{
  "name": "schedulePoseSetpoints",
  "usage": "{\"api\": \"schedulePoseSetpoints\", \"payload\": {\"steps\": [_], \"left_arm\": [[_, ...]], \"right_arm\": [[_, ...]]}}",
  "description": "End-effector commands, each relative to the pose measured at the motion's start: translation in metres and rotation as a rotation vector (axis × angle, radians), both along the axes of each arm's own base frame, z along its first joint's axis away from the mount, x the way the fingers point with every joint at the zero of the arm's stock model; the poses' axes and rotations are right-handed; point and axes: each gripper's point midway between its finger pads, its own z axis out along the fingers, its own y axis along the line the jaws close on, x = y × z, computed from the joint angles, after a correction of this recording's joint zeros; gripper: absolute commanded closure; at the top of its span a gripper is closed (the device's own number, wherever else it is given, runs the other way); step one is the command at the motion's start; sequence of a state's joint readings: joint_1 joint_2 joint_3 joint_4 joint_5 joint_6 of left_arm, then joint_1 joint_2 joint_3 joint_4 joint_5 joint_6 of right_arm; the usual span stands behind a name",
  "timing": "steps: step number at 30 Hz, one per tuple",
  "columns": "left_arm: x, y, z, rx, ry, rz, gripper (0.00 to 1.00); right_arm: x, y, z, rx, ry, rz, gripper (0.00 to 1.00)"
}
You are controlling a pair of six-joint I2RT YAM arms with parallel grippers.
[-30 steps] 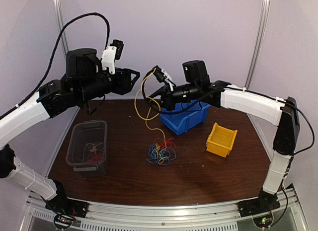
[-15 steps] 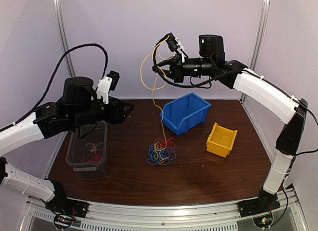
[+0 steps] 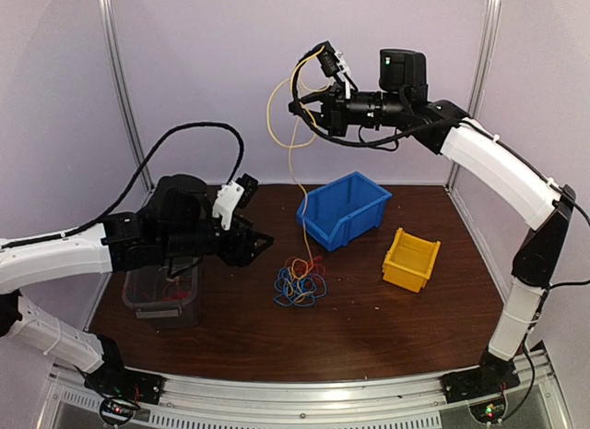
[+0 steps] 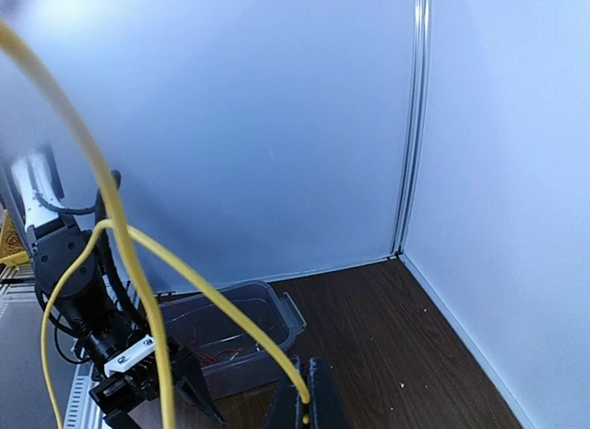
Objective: Untangle the cables
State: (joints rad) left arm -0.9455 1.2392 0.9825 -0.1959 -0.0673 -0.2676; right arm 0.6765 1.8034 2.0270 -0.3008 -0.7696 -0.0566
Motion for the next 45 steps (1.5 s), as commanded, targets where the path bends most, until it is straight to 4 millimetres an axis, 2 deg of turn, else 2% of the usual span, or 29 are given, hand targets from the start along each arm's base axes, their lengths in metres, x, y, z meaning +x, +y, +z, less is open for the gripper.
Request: {"api": "schedulePoseSetpoints", "payload": {"steps": [1,5,9,11,14,16,21,25,29,34,38,40,45], "left_arm": [[-0.002,-0.012,-0.004,-0.035,-0.061,-0.047,0.33],[-0.003,-0.019,-0.011,-0.056,-0.071,-0.069,0.33],[-0.001,-0.032,-0.026,-0.041,-0.054,-0.101,0.34],[0.005,-0.037,-0.034,-0.032,-0.045,-0.087,0.37],[0.018,-0.044,-0.049,-0.005,-0.030,-0.045,0.48],[0.023,-0.053,-0.065,0.021,-0.018,-0.052,0.50],[0.031,-0.071,-0.100,0.070,0.038,-0.069,0.44],[0.036,-0.079,-0.120,0.087,0.057,-0.068,0.45],[0.036,-0.094,-0.136,0.095,0.093,-0.114,0.47],[0.038,-0.103,-0.154,0.110,0.117,-0.131,0.60],[0.043,-0.102,-0.163,0.132,0.104,-0.112,0.75],[0.049,-0.095,-0.168,0.152,0.084,-0.072,0.79],[0.050,-0.090,-0.186,0.185,0.088,-0.056,0.95]], "right_arm": [[-0.003,-0.014,0.036,0.055,-0.058,-0.033,1.00],[-0.008,-0.017,0.045,0.069,-0.068,-0.028,1.00],[-0.008,-0.018,0.047,0.068,-0.071,-0.031,1.00],[-0.008,-0.018,0.047,0.069,-0.069,-0.029,1.00],[-0.009,-0.018,0.046,0.068,-0.068,-0.026,1.00],[-0.008,-0.020,0.049,0.068,-0.079,-0.034,1.00],[-0.004,-0.040,0.079,0.108,-0.144,-0.082,1.00],[-0.003,-0.056,0.102,0.144,-0.181,-0.104,1.00],[-0.002,-0.066,0.115,0.169,-0.199,-0.109,1.00],[-0.003,-0.072,0.128,0.199,-0.208,-0.099,1.00],[-0.006,-0.074,0.133,0.205,-0.219,-0.094,1.00],[-0.006,-0.079,0.138,0.211,-0.231,-0.099,1.00],[-0.011,-0.098,0.164,0.262,-0.264,-0.114,1.00]]}}
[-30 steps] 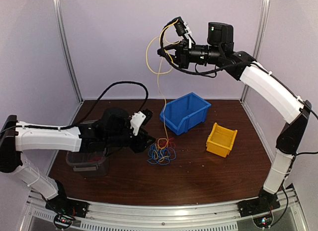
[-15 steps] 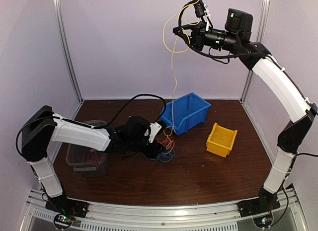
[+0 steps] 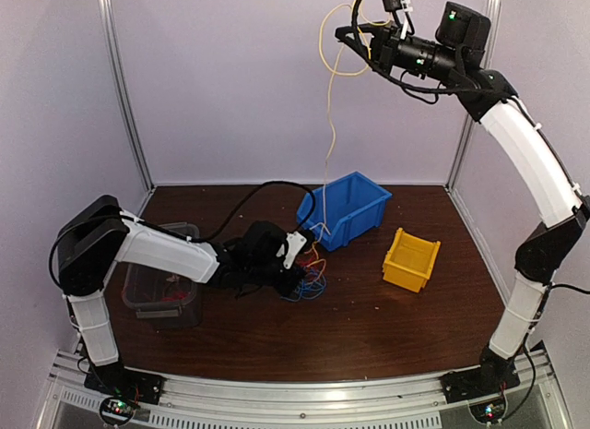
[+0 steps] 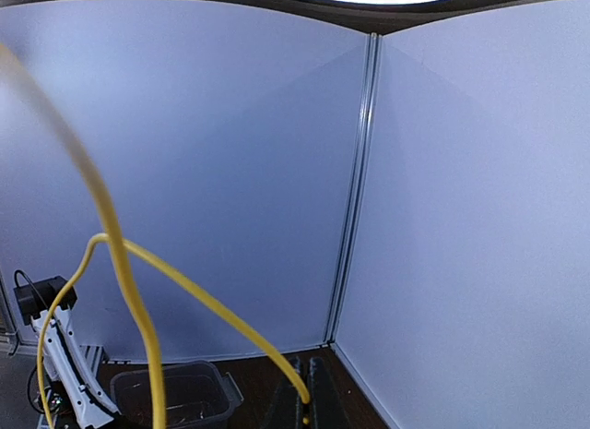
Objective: Untangle the cables
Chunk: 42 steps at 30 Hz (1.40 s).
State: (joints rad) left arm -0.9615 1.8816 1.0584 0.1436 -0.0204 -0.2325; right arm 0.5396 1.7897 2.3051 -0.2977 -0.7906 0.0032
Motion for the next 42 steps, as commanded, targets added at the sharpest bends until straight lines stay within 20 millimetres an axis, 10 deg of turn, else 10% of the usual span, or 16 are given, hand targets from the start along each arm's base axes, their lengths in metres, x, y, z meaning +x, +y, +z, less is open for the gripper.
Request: {"api": "schedulePoseSetpoints", "payload": {"steps": [1,17,28,42], "left_arm": [[0.007,-0.003,-0.009,0.001,-0.038,0.014,0.97],[0.012,0.011,-0.016,0.053,-0.029,0.042,1.00],[0.015,0.019,-0.028,0.073,-0.011,0.059,1.00],[0.018,0.048,-0.058,0.155,0.041,0.120,1.00]], "right_arm": [[-0.018,-0.028,0.048,0.085,-0.096,-0.004,1.00],[-0.044,-0.111,0.128,0.228,-0.299,-0.031,1.00],[-0.072,-0.157,0.157,0.250,-0.404,-0.094,1.00],[-0.049,-0.204,0.165,0.206,-0.480,-0.390,1.00]]}}
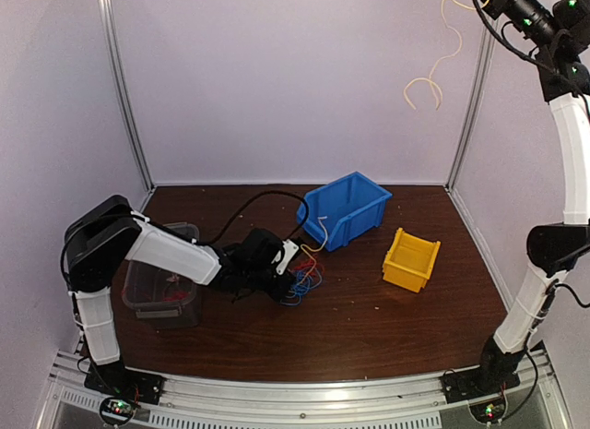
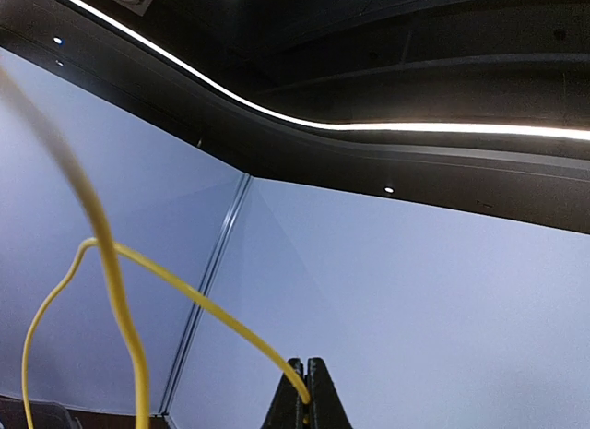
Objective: Untangle the cables
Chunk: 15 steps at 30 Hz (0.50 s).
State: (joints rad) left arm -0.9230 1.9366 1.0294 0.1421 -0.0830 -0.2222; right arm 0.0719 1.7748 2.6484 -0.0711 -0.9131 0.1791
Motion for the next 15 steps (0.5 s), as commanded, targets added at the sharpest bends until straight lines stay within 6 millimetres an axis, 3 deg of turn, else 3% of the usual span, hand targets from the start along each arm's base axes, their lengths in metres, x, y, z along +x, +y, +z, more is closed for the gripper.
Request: {"api": "schedulePoseSetpoints", "payload": {"steps": [1,4,7,11,15], "left_arm": [[0.001,0.022,-0.022,0.058,0.033,0.047,1.00],[-0.002,0.017,-0.011,0.023,0.020,0.014,1.00],[-0.002,0.008,0.020,-0.040,-0.038,-0.006,1.00],[-0.004,-0.009,0.078,-0.117,-0.140,-0.025,0.85],[-0.006,-0.011,0.117,-0.177,-0.187,0.009,0.72]], "right_arm": [[-0.014,-0.020,0.015,0.031,-0.040,-0.105,1.00],[-0.002,-0.015,0.004,0.024,0.004,-0.061,1.00],[0.037,-0.012,-0.025,0.024,0.110,-0.034,1.00],[0.078,-0.009,-0.069,0.025,0.217,-0.009,1.00],[0.110,-0.003,-0.117,0.042,0.340,0.049,1.00]]}}
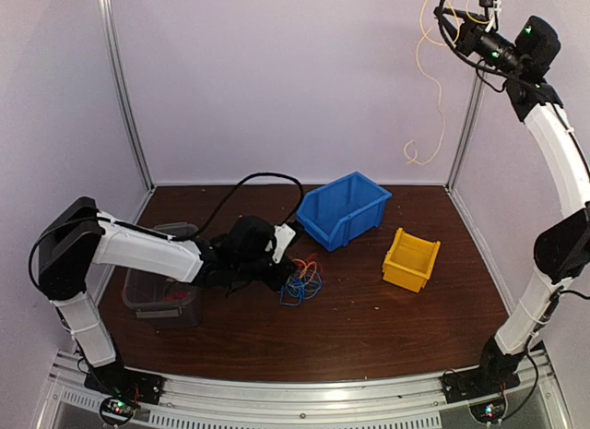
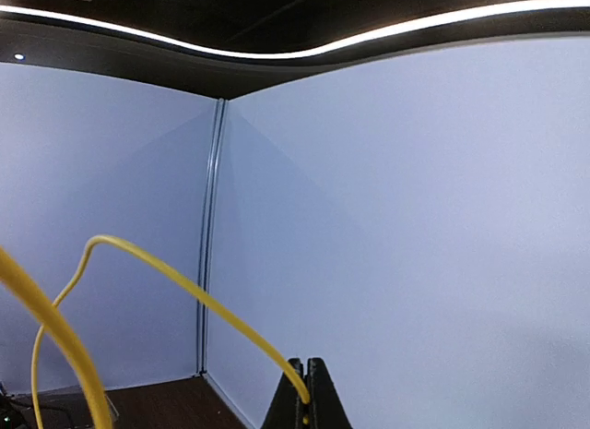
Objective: Untangle the cables
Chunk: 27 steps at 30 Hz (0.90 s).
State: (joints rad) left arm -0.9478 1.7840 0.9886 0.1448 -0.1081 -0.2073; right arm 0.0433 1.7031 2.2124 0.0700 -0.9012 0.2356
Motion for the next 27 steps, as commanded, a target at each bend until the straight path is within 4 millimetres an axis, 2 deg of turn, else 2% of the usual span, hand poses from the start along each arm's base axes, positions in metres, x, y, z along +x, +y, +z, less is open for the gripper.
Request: {"api": "schedulePoseSetpoints", "payload": {"steps": [1,6,10,20,27], "left_arm": [[0.002,-0.009,0.068,-0.121,-0.097,0.035,0.70],[-0.004,-0.004,0.089,-0.183,-0.090,0.053,0.62],[-0.011,0.001,0.093,-0.198,-0.086,0.056,0.61],[-0.014,0.011,0.104,-0.218,-0.096,0.082,0.61],[-0.013,0.016,0.098,-0.204,-0.092,0.107,0.61]], "right_arm": [[0.029,0.005,-0.043,0.033,0.097,0.066,1.00],[0.060,0.014,-0.089,0.047,0.196,0.092,1.00],[0.075,0.024,-0.114,0.038,0.240,0.099,1.00],[0.096,0.048,-0.150,0.007,0.311,0.114,1.00],[0.099,0.068,-0.181,-0.052,0.359,0.112,1.00]]}}
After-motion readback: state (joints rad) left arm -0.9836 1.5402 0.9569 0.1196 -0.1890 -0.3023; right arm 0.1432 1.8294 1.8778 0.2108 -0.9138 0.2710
